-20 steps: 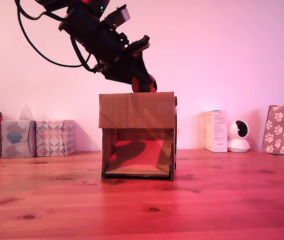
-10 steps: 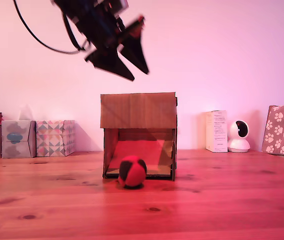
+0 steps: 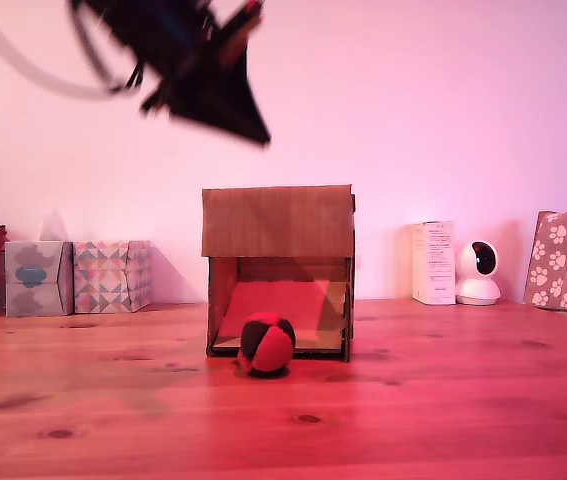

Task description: Drop the footbag into the cardboard dice tower

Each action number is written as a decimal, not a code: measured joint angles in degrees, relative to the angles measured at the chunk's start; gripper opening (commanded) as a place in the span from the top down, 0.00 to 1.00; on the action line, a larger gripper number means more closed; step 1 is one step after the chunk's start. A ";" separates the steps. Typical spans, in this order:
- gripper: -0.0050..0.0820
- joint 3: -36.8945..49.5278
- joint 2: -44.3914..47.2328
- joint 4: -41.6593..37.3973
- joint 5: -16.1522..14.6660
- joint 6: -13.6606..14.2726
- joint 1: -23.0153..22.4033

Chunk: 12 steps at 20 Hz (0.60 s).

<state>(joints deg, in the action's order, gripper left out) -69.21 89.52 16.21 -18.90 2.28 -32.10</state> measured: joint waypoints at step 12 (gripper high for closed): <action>0.97 34.82 -16.83 -30.82 6.49 -4.28 -3.93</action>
<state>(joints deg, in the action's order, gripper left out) -34.39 72.69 -14.61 -12.40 -2.00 -36.03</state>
